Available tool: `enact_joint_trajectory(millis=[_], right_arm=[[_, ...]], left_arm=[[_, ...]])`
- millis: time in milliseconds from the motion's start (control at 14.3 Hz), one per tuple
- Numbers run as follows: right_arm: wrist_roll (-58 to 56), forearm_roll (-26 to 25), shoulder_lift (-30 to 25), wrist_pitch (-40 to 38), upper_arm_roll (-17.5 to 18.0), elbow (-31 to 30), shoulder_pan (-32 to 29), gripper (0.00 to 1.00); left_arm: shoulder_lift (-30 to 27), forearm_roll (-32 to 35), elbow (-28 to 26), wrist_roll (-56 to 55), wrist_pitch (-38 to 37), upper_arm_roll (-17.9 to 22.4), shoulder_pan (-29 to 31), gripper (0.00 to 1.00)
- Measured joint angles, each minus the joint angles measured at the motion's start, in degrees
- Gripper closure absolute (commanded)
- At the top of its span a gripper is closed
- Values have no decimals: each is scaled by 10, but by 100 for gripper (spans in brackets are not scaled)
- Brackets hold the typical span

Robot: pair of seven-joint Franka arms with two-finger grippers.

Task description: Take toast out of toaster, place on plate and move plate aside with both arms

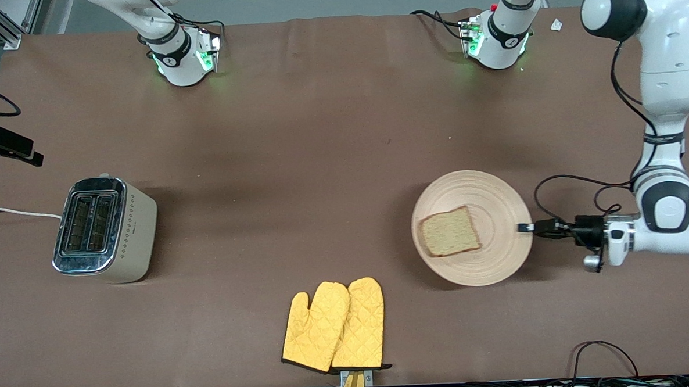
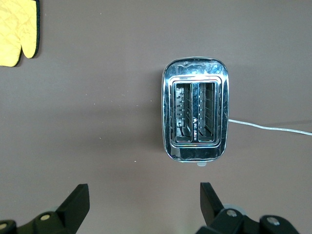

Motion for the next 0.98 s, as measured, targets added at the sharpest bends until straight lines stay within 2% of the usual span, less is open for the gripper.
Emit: enact_joint_trajectory(millis=[209,279,349,419,628,837,977], right_arm=[[0,0,0,0,0,0,0,0],[0,0,0,0,0,0,0,0],[0,0,0,0,0,0,0,0],[0,0,0,0,0,0,0,0],[0,0,0,-1,0,0,0,0],[0,0,0,-1,0,-1,0,0],[0,0,0,-2,0,-1,0,0]], left_arm=[[47,19,14,59,0,0,48,97],[59,19,20,70,-1,-1,56,72],[64,18,24,74,-5,-4,60,15],[64,18,28,74,-5,-4,59,0],[64,43,51,73,-5,-1,55,0],[46,152,125,65,-6,-1,25,0],[1,225,161,30,-5,3,-27,0]])
